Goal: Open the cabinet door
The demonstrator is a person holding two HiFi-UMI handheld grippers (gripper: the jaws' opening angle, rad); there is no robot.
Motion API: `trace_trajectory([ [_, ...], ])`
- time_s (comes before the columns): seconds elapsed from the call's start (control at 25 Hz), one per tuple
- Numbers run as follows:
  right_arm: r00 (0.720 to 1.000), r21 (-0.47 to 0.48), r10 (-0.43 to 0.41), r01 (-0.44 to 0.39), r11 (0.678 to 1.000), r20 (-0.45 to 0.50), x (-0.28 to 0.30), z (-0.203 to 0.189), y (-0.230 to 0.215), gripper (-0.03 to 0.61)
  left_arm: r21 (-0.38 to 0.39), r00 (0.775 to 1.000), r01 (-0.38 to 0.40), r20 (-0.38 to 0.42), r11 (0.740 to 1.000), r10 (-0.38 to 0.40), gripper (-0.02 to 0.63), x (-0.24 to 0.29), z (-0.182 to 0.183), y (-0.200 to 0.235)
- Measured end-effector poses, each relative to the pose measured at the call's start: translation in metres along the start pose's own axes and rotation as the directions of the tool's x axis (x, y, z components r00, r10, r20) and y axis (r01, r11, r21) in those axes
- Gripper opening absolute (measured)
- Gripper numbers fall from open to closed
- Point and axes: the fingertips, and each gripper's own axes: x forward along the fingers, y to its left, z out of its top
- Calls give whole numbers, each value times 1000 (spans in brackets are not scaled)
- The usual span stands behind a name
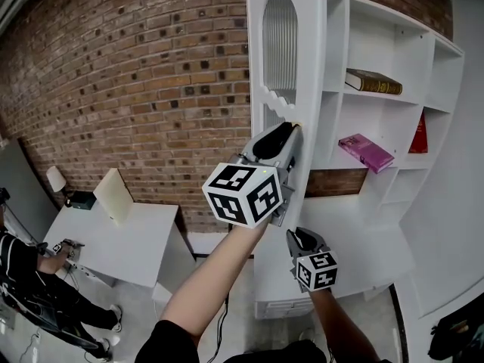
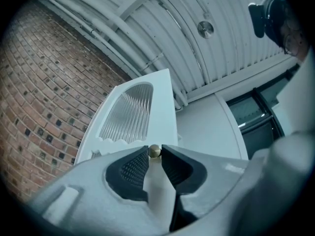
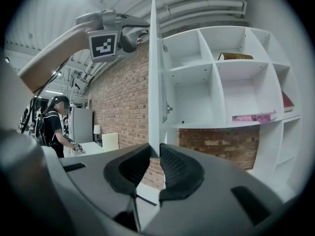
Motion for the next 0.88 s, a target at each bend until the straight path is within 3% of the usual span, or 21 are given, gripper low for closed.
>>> trace_trajectory([
  [0.48,999,-6,19,-19,1000,33,8,4,36,69,-36,999,33,20,999,-32,89,-26,14,17],
  [0.68,999,-10,18,-18,1000,31,13,3,48,71,7,999,43,18,999,-43,89,-35,18,23],
  [0.88,1000,-5,6,-6,1000,29,17,5,58,71,-6,998,54,28,999,-53,89,-42,23,31],
])
